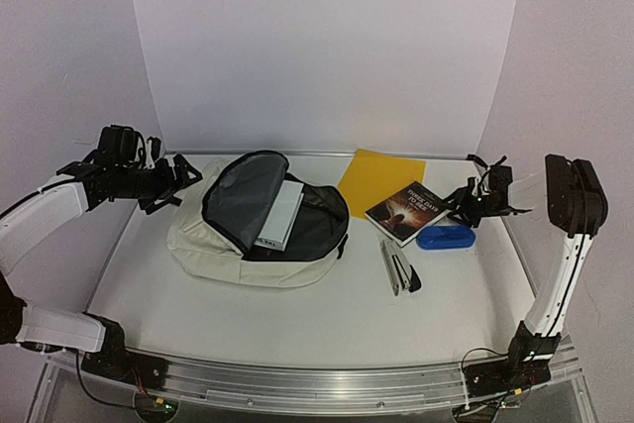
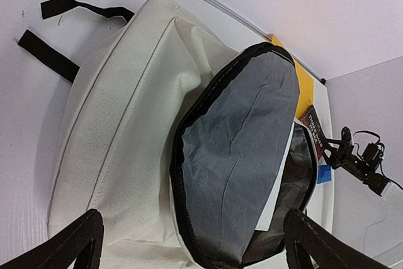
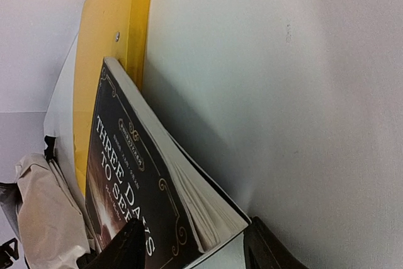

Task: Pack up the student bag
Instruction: Pick up the book from the center of the board.

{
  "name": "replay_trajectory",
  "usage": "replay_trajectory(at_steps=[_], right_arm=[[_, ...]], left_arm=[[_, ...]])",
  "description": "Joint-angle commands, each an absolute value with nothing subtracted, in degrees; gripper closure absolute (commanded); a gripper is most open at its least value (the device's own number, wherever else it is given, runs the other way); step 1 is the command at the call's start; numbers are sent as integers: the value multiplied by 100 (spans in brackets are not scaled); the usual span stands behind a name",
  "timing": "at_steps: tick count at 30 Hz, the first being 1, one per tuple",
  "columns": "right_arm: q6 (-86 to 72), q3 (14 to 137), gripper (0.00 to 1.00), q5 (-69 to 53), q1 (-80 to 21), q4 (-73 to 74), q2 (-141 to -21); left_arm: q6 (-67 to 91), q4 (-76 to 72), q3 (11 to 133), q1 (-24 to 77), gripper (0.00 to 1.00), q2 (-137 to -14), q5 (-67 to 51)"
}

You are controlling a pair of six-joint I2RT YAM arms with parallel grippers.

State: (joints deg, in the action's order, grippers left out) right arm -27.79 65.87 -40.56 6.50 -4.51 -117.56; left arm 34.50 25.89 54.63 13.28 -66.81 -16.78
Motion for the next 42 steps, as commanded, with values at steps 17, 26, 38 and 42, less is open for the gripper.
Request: replay_trajectory(at_steps=[17, 26, 38, 42], right_arm=[[-4420, 5678, 100, -4544, 650, -2902, -11073], [-4548, 5632, 100, -4693, 464, -2899, -9632], [-3030, 7095, 100, -4604, -987, -555, -8602], [-3073, 7222, 100, -4831, -1290, -436, -8319]], left_arm=[[3199, 2300, 5693, 1295, 0, -6564, -1905], [2969, 1568, 5940, 1367, 3, -6727, -2793], [1704, 1661, 7416, 2468, 5, -7875, -3762], [1687, 1653, 7624, 2632, 4, -8312, -4372]])
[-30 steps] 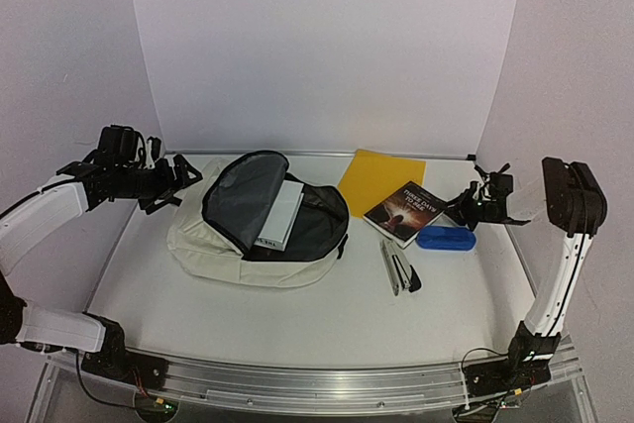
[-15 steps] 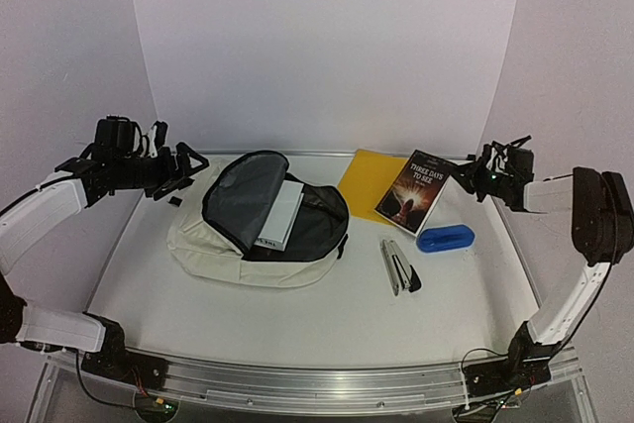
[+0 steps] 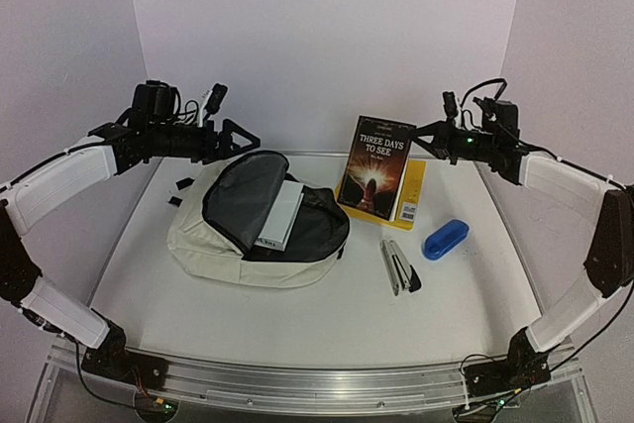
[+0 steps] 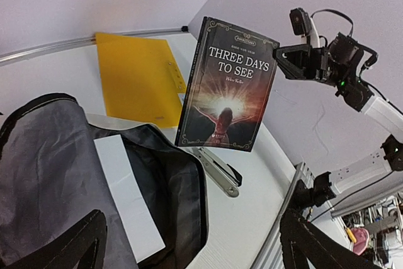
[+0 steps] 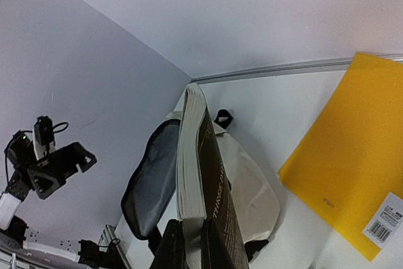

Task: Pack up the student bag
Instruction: Pick up the book from the center of the board.

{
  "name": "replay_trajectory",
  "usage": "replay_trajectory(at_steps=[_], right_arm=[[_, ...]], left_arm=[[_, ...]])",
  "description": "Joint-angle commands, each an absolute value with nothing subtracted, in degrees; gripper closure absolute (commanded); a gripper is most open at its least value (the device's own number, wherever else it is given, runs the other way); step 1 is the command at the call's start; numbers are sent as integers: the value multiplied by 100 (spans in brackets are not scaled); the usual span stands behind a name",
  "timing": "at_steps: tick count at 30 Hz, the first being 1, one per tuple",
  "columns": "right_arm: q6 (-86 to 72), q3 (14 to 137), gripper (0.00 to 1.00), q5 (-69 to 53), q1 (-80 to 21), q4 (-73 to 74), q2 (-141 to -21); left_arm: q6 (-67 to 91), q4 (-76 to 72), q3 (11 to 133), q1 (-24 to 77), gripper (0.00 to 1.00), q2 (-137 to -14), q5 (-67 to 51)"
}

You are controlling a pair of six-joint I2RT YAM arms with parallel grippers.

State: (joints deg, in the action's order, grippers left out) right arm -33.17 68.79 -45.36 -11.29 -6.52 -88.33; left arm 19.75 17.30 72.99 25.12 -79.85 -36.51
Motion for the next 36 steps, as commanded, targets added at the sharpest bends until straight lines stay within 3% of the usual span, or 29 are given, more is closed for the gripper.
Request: replay_trajectory(at_steps=[1, 12, 27, 29, 31, 36], right_arm=[[-3100, 7224, 100, -4943, -1371, -436, -8274], [-3383, 7415, 100, -5352, -1941, -514, -8060], [-4320, 7373, 100, -5839, -2525, -1885, -8153], [-4347, 7364, 100, -5779, -2559, -1926, -8193], [-4393, 7373, 100, -5745, -2605, -1997, -8282], [-4584, 7363, 100, -5722, -2681, -2302, -8455]], left_arm=[[1687, 1637, 7648, 2715, 4, -8381, -4398], [2426, 168, 7759, 3371, 1, -9174, -4841], [3307, -1330, 7691, 3471, 1, -9624, -5682], [3541, -1769, 7586, 3472, 6, -9635, -5875], [3676, -1904, 7582, 3501, 20, -9689, -6044], [3725, -1961, 7559, 3543, 41, -9738, -6213]])
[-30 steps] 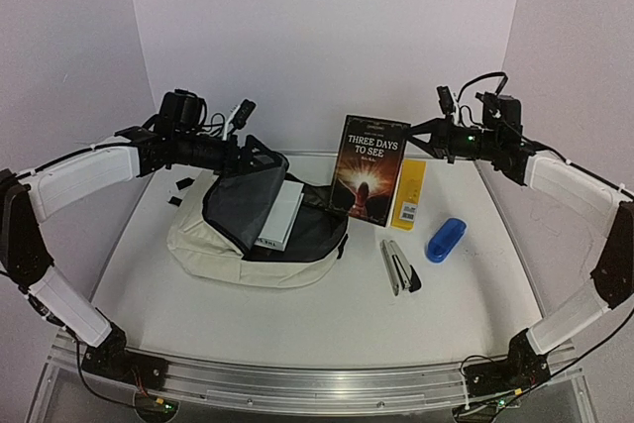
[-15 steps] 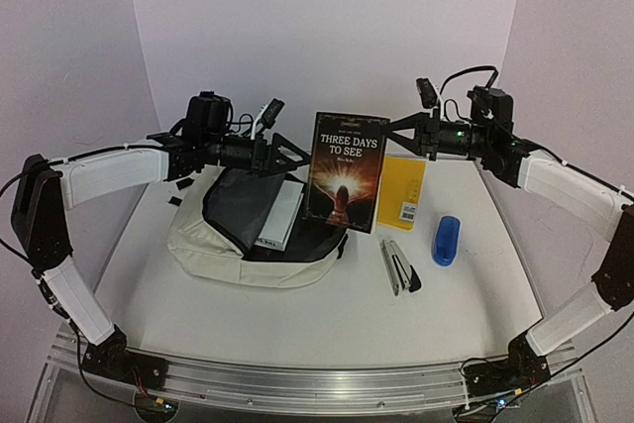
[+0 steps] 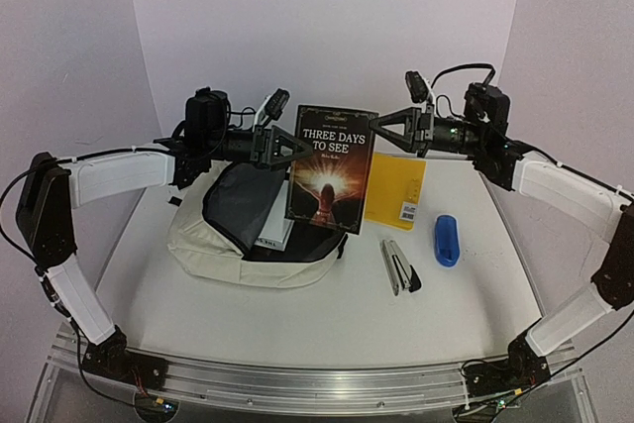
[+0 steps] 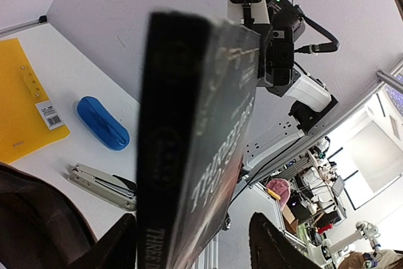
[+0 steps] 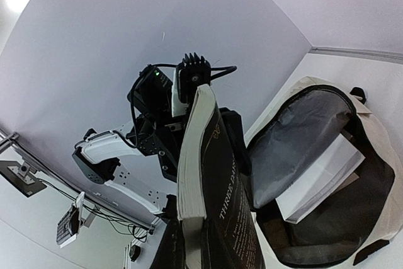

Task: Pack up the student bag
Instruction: Pick up the book from the center of the board.

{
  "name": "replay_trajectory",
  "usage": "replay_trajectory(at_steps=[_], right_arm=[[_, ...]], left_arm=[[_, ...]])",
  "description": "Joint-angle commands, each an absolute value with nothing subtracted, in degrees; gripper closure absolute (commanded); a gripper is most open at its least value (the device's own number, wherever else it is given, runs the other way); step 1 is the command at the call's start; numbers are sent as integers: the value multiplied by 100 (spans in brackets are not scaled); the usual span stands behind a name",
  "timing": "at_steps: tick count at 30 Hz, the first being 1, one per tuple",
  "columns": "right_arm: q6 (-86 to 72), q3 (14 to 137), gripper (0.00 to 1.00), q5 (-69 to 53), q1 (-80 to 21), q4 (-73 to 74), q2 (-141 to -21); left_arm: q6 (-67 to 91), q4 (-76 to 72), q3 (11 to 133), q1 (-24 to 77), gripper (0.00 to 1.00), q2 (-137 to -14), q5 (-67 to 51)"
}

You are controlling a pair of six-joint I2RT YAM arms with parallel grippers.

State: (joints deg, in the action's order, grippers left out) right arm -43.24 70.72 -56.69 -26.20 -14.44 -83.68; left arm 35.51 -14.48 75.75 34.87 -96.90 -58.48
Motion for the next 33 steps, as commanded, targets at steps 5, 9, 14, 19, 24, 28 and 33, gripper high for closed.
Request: replay_trajectory(at_steps=[5, 9, 14, 19, 24, 28, 33], right_arm=[[-4657, 7295, 100, -5696, -2686, -2407, -8566], [-4654, 7191, 100, -5622, -2684, -2417, -8629], [-4523, 6980, 63, -5559, -2648, -2329, -8675], [-3204, 7254, 20, -4984, -2621, -704, -8630], [-1614, 7691, 6, -4493, -2620, 983, -8695], [-979, 8106, 8, -4932, -2628, 1835, -8973], [-312, 8597, 8, -5060, -2813, 2700, -9297]], left_arm=[[3732, -2002, 7386, 3542, 72, -9597, -6202], [3691, -1990, 7344, 3542, 92, -9520, -6223], [3200, -1229, 7349, 3542, 100, -9310, -6222], [2428, 238, 7542, 3542, 100, -9108, -6225], [2135, 1185, 7682, 3565, 100, -8980, -6616], [1573, 2260, 7964, 3663, 100, -9130, -6707], [1452, 2475, 8052, 3819, 100, -9272, -6775]])
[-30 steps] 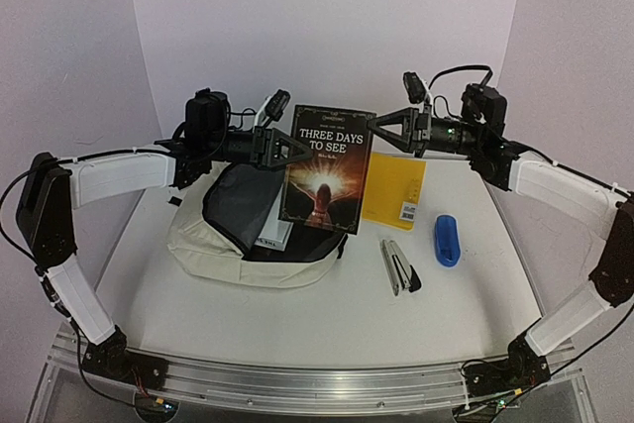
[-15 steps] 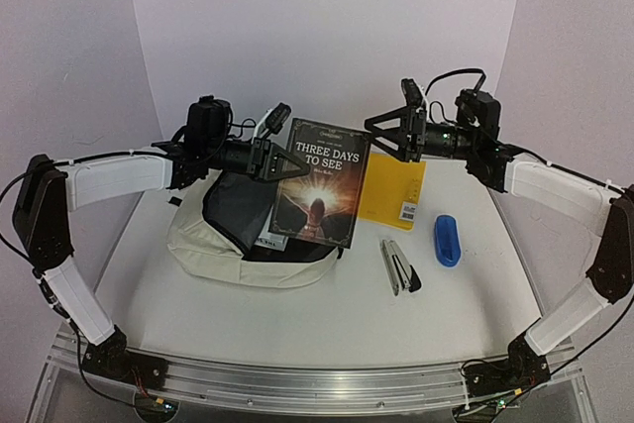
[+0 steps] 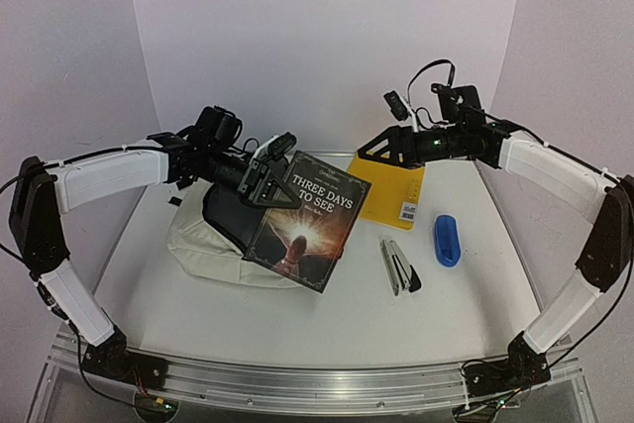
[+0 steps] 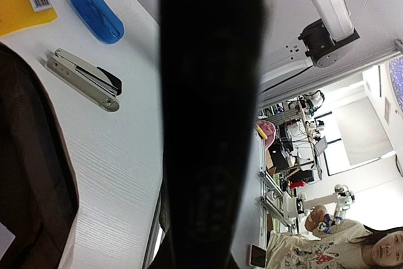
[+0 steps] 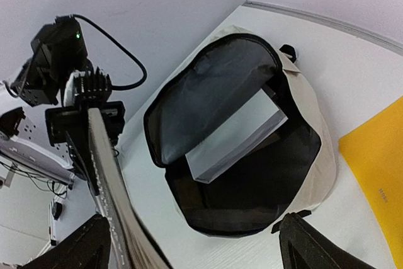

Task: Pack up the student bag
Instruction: Pick up the book from the center of the board.

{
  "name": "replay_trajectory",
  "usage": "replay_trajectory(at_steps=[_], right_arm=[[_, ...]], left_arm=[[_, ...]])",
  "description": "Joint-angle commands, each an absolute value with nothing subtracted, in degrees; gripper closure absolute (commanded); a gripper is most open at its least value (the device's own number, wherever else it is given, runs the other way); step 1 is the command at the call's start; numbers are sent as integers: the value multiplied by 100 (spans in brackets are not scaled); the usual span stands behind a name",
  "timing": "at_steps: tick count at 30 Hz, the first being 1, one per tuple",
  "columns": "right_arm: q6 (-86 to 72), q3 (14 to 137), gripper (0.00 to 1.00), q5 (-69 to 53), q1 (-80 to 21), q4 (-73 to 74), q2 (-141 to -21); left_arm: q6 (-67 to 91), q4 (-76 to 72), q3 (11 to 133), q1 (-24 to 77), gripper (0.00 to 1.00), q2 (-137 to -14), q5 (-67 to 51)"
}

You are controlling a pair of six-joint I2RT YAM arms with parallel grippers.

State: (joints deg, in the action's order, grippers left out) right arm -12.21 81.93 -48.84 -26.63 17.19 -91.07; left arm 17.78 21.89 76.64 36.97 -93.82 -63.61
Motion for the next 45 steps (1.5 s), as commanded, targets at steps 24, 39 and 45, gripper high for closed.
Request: replay_trajectory(at_steps=[24, 39, 45], right_arm=[[286, 9022, 6, -7251, -3208, 2953, -9802], [174, 8709, 3, -6392, -3371, 3009, -9921], [323, 8773, 22, -6765, -3495, 3172, -9949]], left_arm=[[765, 3613, 8514, 4104, 100, -9807, -7054], [610, 3800, 8794, 4146, 100, -9876, -7230], [206, 4410, 9179, 4166, 100, -10108, -7232]])
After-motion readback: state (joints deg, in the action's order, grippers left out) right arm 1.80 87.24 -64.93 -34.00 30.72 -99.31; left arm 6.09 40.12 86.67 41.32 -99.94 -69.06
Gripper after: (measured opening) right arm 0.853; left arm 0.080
